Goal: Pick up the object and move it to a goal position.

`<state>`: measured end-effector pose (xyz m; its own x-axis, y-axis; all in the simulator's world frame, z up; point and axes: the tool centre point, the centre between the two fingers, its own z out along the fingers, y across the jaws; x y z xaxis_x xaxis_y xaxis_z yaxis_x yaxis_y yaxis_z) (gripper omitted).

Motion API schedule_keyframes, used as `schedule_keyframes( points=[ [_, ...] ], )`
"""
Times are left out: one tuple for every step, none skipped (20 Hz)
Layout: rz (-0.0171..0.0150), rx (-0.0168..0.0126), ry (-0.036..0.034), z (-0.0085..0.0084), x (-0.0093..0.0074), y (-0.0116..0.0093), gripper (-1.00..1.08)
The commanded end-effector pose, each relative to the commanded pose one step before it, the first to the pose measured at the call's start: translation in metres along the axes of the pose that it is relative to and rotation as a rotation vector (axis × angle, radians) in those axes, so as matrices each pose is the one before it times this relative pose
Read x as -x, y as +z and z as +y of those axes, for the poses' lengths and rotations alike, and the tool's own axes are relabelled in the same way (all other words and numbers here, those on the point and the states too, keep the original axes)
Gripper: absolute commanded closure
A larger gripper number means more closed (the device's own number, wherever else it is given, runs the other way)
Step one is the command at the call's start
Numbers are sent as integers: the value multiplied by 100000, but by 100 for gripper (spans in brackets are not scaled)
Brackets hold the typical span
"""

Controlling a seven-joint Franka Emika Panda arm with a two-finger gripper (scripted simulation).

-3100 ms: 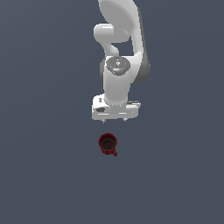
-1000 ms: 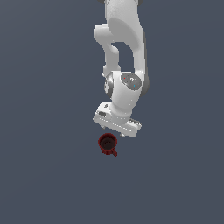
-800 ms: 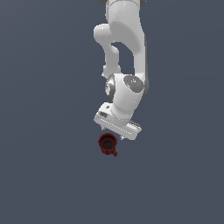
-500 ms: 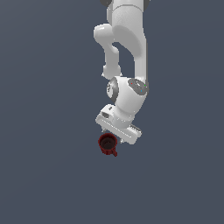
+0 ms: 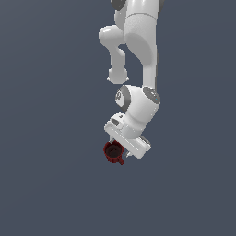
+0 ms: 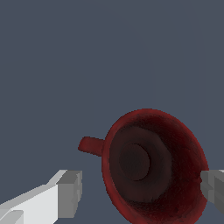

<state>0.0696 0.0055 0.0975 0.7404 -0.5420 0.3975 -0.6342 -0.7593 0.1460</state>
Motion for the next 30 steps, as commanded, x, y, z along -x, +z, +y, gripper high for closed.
schedule_keyframes(
  points=[
    [3078, 60, 3916, -438, -220, 104, -100],
    [1192, -41, 1478, -180, -74, 29, -100],
    [1136, -72, 1393, -177, -67, 21, -100],
    [1079, -99, 1310, -171, -61, 13, -100],
    [1018, -121, 1225, -166, -55, 7, -100],
    [958, -138, 1144, -159, -50, 1, -100],
    [895, -150, 1062, -153, -43, -2, -100],
    [833, -158, 984, -144, -39, -6, -100],
    [770, -163, 906, -136, -34, -8, -100],
    [709, -164, 830, -127, -31, -11, -100],
    [646, -161, 754, -118, -27, -12, -100],
    [583, -155, 679, -108, -23, -13, -100],
    [520, -146, 605, -98, -20, -13, -100],
    [458, -135, 531, -88, -16, -12, -100],
    [398, -122, 461, -76, -15, -12, -100],
    [334, -106, 386, -66, -10, -9, -100],
    [276, -90, 319, -53, -11, -10, -100],
    [216, -72, 250, -40, -10, -9, -100],
    [146, -49, 169, -33, -1, -2, -100],
    [88, -30, 102, -19, -1, -1, -100],
    [44, -15, 51, 0, -12, -10, -100],
    [-211, 50, -277, 16, 39, 5, -100],
    [0, 0, 0, -1, 2, 34, -100],
    [0, 0, 0, -4, 5, 102, -100],
    [0, 0, 0, -7, 8, 171, -100],
    [0, 0, 0, -9, 13, 239, -100],
    [40, -14, 73, 21, -28, 281, -100],
    [0, 0, 0, -9, 24, 375, -100],
    [21, -21, 93, 31, -23, 405, -100],
    [0, 0, 0, -4, 30, 374, -100]
  ],
)
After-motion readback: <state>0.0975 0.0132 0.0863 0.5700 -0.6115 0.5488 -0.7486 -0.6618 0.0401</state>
